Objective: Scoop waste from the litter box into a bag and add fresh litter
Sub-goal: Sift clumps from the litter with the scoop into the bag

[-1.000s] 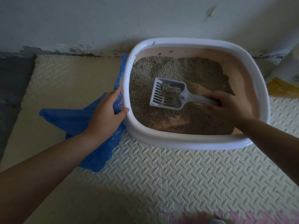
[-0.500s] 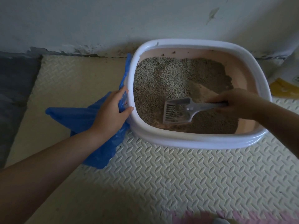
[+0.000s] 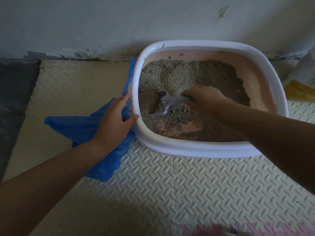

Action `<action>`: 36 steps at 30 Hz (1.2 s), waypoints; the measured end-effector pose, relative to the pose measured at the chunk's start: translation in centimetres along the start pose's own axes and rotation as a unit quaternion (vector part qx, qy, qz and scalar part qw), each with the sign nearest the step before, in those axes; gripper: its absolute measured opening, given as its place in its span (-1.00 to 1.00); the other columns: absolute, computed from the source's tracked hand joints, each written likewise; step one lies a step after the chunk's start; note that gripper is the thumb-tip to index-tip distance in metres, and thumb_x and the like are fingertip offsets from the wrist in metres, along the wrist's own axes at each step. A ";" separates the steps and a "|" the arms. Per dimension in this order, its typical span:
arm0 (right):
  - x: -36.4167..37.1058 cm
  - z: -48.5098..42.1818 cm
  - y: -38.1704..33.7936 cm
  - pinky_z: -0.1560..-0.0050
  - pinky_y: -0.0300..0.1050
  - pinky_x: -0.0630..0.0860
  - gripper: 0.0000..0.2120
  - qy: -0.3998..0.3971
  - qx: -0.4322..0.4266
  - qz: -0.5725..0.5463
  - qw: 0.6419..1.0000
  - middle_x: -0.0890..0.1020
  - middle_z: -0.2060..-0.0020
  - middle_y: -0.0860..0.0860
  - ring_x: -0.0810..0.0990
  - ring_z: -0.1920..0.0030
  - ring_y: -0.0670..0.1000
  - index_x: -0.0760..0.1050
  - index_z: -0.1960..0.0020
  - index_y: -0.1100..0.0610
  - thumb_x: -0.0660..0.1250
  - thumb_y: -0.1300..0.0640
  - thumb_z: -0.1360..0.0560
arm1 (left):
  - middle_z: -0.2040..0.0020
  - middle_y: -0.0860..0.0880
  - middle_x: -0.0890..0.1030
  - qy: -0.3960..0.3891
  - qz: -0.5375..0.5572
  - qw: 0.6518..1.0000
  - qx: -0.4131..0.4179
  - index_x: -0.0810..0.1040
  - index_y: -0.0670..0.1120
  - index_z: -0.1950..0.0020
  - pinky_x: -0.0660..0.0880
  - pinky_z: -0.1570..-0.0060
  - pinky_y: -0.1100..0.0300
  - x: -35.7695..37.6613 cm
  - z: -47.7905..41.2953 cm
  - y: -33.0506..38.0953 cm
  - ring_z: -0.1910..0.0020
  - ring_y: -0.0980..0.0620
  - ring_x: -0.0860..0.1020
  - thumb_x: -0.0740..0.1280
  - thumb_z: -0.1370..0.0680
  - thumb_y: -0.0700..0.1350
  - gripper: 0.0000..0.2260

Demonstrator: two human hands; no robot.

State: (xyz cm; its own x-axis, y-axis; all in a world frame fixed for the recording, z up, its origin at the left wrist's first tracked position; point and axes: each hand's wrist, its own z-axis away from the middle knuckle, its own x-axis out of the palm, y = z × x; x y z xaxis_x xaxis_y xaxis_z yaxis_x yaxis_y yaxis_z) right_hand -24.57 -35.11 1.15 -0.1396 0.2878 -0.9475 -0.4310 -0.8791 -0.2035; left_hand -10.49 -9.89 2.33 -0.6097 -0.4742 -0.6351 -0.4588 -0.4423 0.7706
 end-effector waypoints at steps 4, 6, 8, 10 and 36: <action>0.4 -0.8 0.9 0.12 -0.10 0.39 -0.76 0.016 -0.043 -0.049 0.998 0.57 0.08 0.01 0.52 0.08 0.06 0.52 -0.20 -0.01 0.27 0.05 -0.55 | -0.34 0.06 0.38 -0.001 0.008 1.000 -0.008 0.23 -0.07 -0.51 0.30 -0.27 0.26 0.0 0.0 0.1 -0.34 0.16 0.32 0.37 -0.53 -0.19 -0.41; 0.8 -0.5 1.2 0.10 -0.07 0.42 -0.74 0.024 -0.051 -0.072 0.996 0.58 0.08 0.02 0.53 0.08 0.07 0.53 -0.23 0.02 0.29 0.08 -0.55 | -0.33 0.06 0.39 0.003 0.006 1.000 -0.008 0.23 -0.07 -0.51 0.29 -0.24 0.30 0.1 0.0 0.1 -0.32 0.18 0.33 0.37 -0.52 -0.19 -0.41; 1.6 0.1 1.4 0.07 -0.05 0.45 -0.70 0.042 -0.045 -0.091 0.994 0.59 0.04 0.04 0.54 0.06 0.08 0.51 -0.27 0.01 0.30 0.09 -0.54 | -0.36 0.03 0.39 0.004 -0.004 1.000 -0.005 0.23 -0.08 -0.51 0.28 -0.24 0.30 0.0 0.0 0.1 -0.34 0.16 0.33 0.37 -0.52 -0.18 -0.41; 2.5 0.8 1.7 0.03 -0.02 0.49 -0.68 0.040 -0.034 -0.116 0.992 0.61 -0.01 0.05 0.55 0.03 0.08 0.50 -0.29 0.01 0.30 0.09 -0.54 | -0.39 0.00 0.39 0.004 -0.003 1.000 -0.006 0.22 -0.08 -0.51 0.28 -0.26 0.29 0.0 0.0 0.1 -0.37 0.13 0.32 0.37 -0.53 -0.18 -0.41; -0.1 8.7 3.7 0.09 -0.16 0.36 -0.60 0.162 0.036 -0.219 0.961 0.58 0.05 0.03 0.52 0.10 -0.02 0.49 -0.31 0.03 0.37 0.16 -0.48 | -0.39 0.00 0.38 0.003 -0.013 1.000 0.006 0.24 -0.08 -0.51 0.23 -0.21 0.37 -0.2 0.1 0.3 -0.35 0.17 0.29 0.36 -0.53 -0.18 -0.43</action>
State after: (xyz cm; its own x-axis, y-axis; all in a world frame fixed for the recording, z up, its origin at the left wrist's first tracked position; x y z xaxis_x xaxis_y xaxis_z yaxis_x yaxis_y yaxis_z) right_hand -33.92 -35.04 2.63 0.3496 0.4805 -0.8043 -0.4477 -0.6684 -0.5939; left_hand -10.59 -9.92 2.68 -0.5936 -0.4669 -0.6555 -0.4822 -0.4458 0.7542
